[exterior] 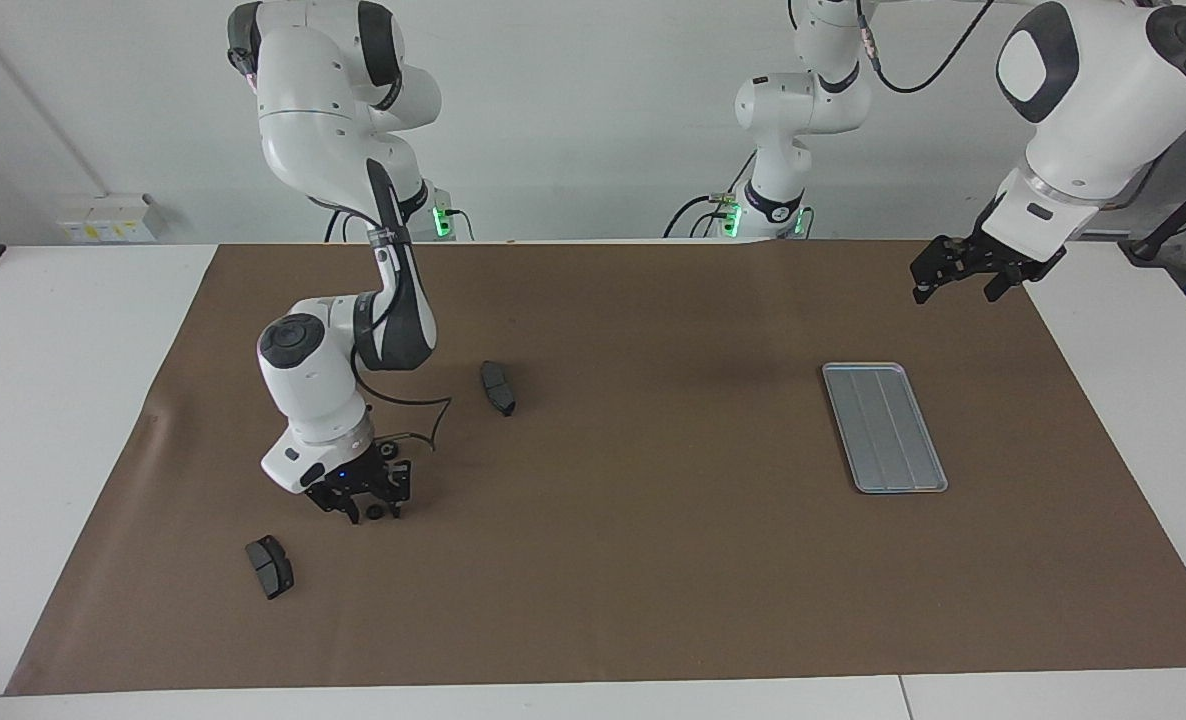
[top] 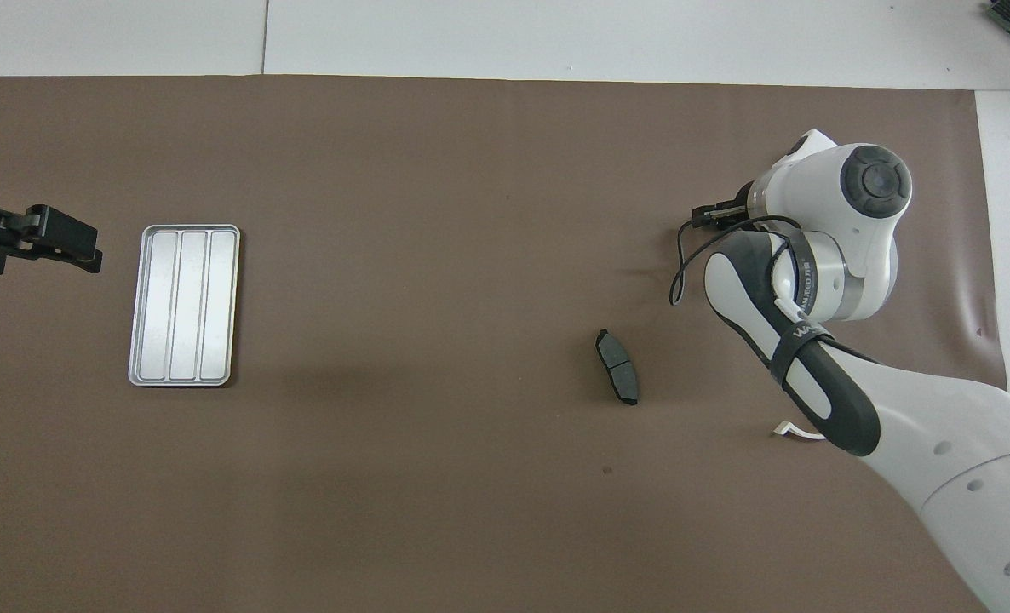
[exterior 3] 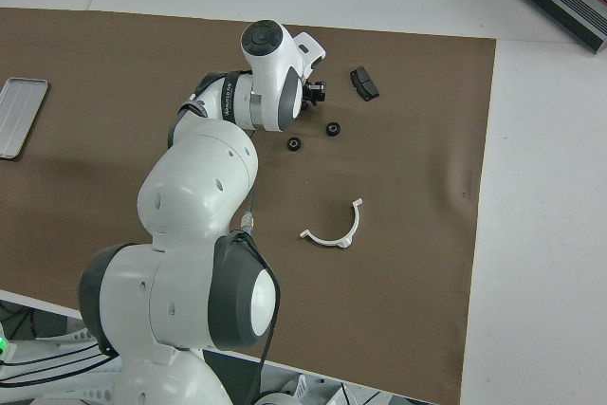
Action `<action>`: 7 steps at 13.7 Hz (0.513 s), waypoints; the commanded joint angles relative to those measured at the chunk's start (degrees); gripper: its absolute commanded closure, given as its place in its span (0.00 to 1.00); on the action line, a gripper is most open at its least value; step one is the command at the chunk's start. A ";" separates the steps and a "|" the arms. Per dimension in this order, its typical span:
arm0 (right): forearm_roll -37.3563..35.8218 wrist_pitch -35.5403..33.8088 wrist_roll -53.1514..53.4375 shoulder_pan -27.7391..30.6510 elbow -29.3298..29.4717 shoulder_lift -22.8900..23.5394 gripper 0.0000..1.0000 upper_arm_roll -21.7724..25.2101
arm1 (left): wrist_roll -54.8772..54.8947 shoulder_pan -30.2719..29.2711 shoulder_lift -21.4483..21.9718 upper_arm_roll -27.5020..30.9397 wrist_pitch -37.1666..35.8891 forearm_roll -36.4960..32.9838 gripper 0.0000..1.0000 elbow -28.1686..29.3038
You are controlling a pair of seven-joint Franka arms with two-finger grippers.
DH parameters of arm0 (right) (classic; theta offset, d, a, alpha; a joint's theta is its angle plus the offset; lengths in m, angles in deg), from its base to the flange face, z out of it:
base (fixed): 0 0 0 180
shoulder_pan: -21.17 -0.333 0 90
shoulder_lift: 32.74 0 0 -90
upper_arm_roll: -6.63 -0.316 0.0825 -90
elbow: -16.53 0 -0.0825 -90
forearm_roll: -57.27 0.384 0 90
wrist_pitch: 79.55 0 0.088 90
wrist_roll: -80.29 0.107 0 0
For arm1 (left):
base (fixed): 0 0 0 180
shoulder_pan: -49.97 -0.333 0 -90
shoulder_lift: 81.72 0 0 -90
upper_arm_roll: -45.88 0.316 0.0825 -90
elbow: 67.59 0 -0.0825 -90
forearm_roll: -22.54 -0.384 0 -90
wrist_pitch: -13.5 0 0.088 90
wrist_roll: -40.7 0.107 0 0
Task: Place bearing gear from tray to pile
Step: 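Carry the last gear to the pile and release it with the right gripper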
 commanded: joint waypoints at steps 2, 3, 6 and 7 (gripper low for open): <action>1.04 -4.37 -0.39 0.54 0.05 -6.94 0.00 0.84 | 0.18 -0.02 1.80 0.21 1.24 0.58 0.00 2.17; 0.77 -6.83 1.44 0.63 0.05 -9.40 0.00 2.06 | 0.26 -0.02 1.80 0.21 1.24 0.58 0.00 2.17; 0.77 -17.02 3.65 1.24 0.05 -15.90 0.00 3.47 | 0.18 -0.02 1.80 0.21 1.24 0.58 0.00 2.26; 0.77 -20.88 3.66 2.03 0.32 -18.62 0.00 3.56 | 0.18 -0.02 1.80 0.21 1.24 0.58 0.00 2.26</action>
